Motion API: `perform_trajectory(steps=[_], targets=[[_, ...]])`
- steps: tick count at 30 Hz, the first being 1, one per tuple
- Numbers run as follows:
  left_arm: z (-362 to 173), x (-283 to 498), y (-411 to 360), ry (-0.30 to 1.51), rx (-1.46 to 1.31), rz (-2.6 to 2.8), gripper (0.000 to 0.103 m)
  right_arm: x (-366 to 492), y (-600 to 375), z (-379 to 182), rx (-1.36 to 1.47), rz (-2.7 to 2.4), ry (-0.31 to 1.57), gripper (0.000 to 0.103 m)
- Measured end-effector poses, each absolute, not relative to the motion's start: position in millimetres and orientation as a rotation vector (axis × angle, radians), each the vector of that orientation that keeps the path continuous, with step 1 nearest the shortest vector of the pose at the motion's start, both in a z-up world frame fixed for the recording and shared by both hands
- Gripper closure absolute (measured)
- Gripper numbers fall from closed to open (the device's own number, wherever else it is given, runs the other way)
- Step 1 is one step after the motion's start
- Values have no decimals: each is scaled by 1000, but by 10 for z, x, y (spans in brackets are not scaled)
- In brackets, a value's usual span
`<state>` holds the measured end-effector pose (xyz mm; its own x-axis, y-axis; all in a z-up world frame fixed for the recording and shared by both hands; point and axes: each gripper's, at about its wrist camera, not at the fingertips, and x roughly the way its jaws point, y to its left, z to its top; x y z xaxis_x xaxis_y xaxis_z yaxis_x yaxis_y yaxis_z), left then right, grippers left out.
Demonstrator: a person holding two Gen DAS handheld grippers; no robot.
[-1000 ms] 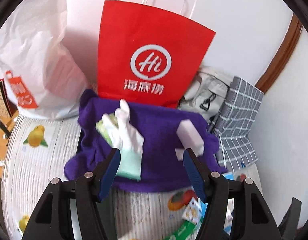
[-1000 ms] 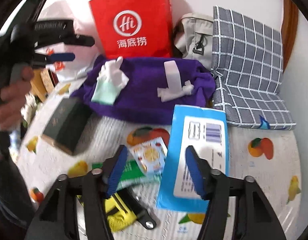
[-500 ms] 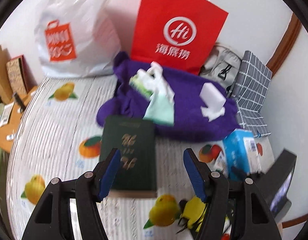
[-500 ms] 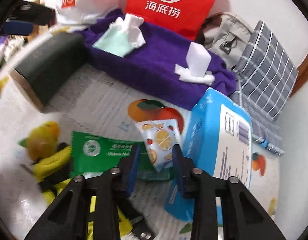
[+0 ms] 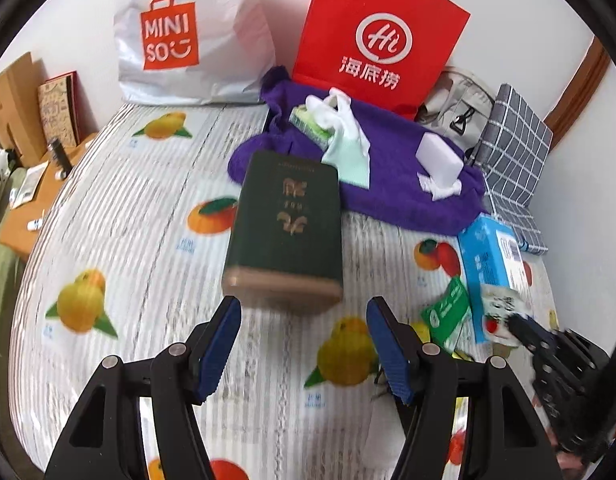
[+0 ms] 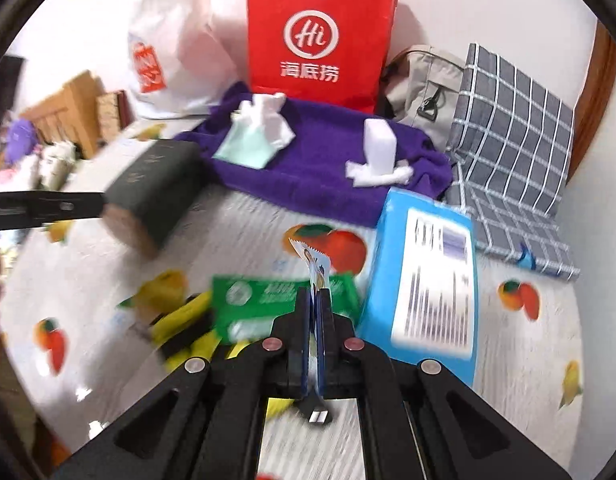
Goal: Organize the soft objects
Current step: 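Grasp the white snack packet with orange print with the right tool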
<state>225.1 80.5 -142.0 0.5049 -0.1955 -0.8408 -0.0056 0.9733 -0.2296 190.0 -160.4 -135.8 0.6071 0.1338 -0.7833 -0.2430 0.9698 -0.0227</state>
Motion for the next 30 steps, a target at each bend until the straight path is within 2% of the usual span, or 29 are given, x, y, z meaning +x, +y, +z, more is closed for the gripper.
perform_trajectory(steps=[7, 10, 14, 17, 20, 21, 22, 24, 30], targets=[[-1559, 1914, 766, 1082, -242, -95, 40, 1371, -1978, -1328, 16, 287, 902, 101], [-1626, 1784, 737, 1105, -247, -88, 40, 1287, -2222, -1465, 169, 351, 944, 100], [-1672, 1653, 662, 1119, -232, -83, 40, 1256, -2433, -1750, 231, 299, 1010, 100], [-1690, 1590, 595, 1129, -214, -83, 40, 1244, -2620, -1885, 268, 243, 1021, 92], [-1708, 1554, 529, 1135, -193, -79, 40, 1222, -2791, -1956, 299, 197, 1014, 77], [-1716, 1549, 509, 1136, -190, -79, 40, 1205, -2827, -1971, 308, 193, 1012, 69], [-1725, 1543, 488, 1138, -187, -79, 40, 1186, -2845, -1988, 311, 182, 1010, 56], [-1749, 1533, 446, 1144, -180, -82, 40, 1134, -2835, -2012, 297, 152, 997, 43], [-1830, 1517, 345, 1157, -182, -112, 40, 1182, -2676, -2175, 275, 151, 1026, 38]])
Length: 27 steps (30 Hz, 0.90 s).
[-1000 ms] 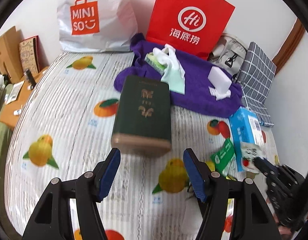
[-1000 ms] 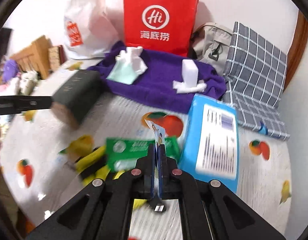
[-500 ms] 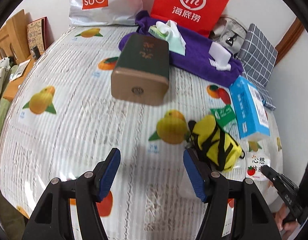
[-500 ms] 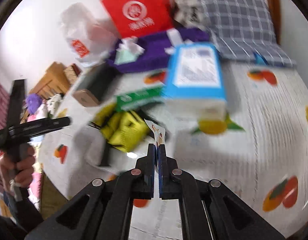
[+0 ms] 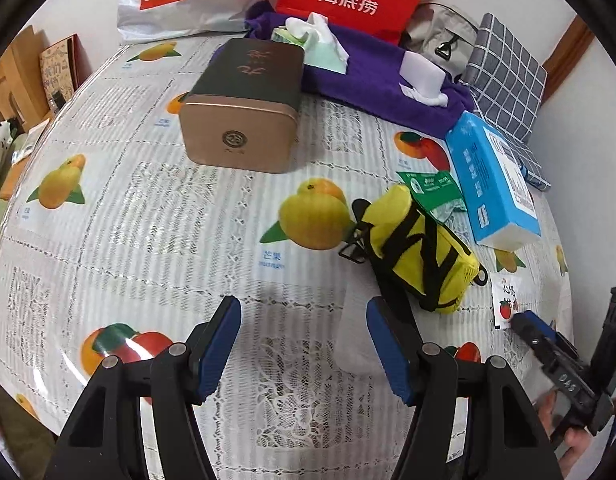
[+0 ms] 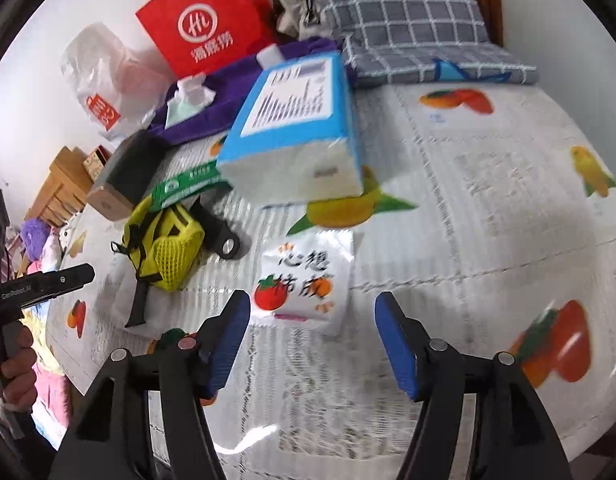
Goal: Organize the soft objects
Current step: 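Grasp the white snack packet with orange print with the right tool, then grasp the yellow pouch with black straps with the left tool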
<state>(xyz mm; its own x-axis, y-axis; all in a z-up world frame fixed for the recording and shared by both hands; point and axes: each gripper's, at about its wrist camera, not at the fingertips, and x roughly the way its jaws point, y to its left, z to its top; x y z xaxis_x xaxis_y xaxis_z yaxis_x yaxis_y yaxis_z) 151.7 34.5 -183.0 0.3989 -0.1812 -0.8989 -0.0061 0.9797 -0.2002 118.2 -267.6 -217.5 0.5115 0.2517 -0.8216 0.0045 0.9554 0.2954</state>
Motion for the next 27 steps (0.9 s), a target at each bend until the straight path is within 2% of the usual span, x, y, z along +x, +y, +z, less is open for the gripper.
perform_trajectory(steps=[3, 4, 6, 8, 10, 13, 18, 27], targets=[[-1871, 1500, 313, 1160, -178, -126, 40, 1194, -2483, -2190, 186, 110, 986, 36], [-1883, 1497, 306, 1162, -172, -128, 40, 1208, -2413, -2204, 152, 96, 982, 30], [-1902, 1489, 316, 1162, -162, -124, 40, 1230, -2316, -2226, 106, 68, 969, 26], [-1919, 1482, 328, 1162, -160, -121, 40, 1245, -2245, -2245, 56, 27, 951, 30], [-1927, 1474, 321, 1158, -154, -124, 40, 1224, -2195, -2251, 0, 21, 925, 44], [-1930, 1441, 265, 1140, -115, -148, 40, 1189, -2188, -2245, -23, 55, 913, 55], [-1967, 1389, 87, 1130, -77, -215, 40, 1129, -2218, -2243, -32, 77, 892, 60], [-1878, 1487, -149, 1057, -42, -266, 40, 1066, -2415, -2193, 43, 128, 923, 60]])
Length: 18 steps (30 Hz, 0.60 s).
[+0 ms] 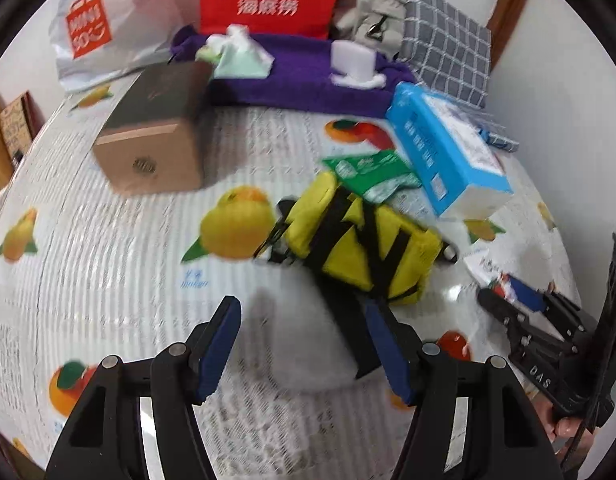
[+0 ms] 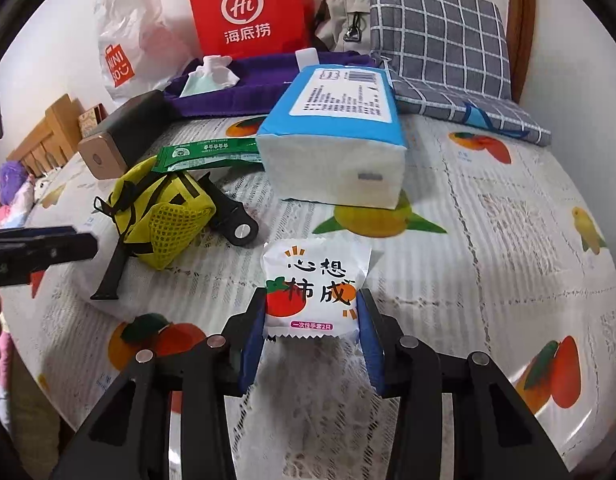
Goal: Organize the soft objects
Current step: 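Grasp the yellow pouch with black straps with the left tool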
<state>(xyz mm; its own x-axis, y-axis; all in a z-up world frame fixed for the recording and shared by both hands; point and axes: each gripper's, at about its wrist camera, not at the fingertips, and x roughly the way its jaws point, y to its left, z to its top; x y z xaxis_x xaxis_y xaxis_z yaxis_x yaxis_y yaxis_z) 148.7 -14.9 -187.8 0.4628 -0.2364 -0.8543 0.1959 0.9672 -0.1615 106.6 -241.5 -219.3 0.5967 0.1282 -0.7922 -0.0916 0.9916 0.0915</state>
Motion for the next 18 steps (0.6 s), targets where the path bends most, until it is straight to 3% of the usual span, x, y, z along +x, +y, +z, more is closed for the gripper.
perform_trajectory(steps=[13, 18], targets=[[-1986, 1957, -368, 1016, -40, -260, 43, 1093, -2538, -2221, 15, 126, 918, 60], [-2033, 1946, -474, 978, 32, -260, 68, 1098, -2510, -2227, -11, 119, 918, 60]])
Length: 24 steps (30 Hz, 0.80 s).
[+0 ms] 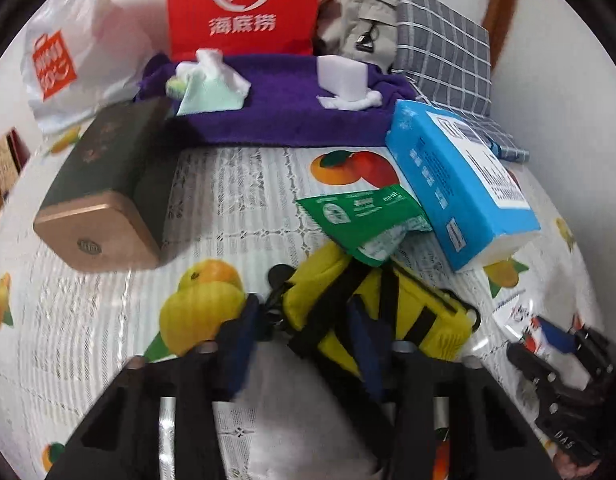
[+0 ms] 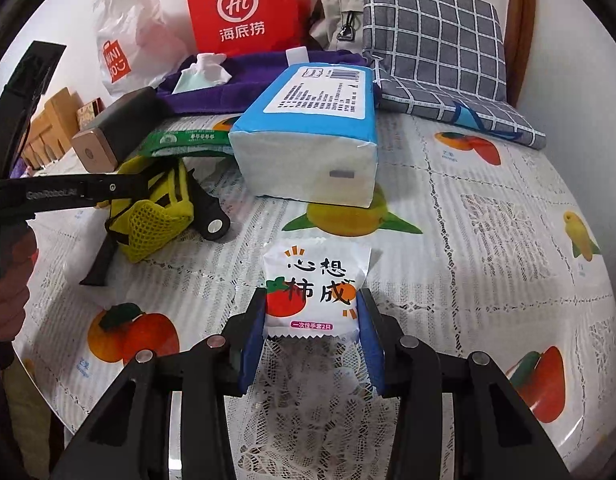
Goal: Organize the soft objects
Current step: 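Grasp the yellow pouch with black straps with the left tool, then carry the yellow pouch with the left tool while the right carries the snack packet to the towel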
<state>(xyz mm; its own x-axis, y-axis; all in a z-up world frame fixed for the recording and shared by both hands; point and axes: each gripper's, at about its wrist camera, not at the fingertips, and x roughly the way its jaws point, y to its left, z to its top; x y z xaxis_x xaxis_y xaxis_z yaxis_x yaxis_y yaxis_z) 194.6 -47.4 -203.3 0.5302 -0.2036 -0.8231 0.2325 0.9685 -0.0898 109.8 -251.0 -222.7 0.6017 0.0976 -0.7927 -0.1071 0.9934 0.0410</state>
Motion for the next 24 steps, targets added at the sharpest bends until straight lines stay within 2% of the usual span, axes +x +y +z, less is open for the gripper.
perform_trajectory(steps=[3, 8, 9, 10, 24], targets=[[-1993, 1916, -425, 971, 5, -285, 76, 1103, -2505, -2222, -9, 112, 921, 60], [-1851, 1789, -301, 940, -20, -291, 80, 1091, -2503, -2203, -2, 106, 927, 60], [-1819, 1757, -268, 932, -27, -291, 86, 1085, -2509, -2198, 4, 108, 929, 60], [-1787, 1724, -226, 927, -39, -294, 87, 1076, -2520, -2193, 13, 111, 931, 60], [-1501, 1279, 446, 868, -182, -244, 89, 950, -2485, -2015, 21, 107, 913, 60]])
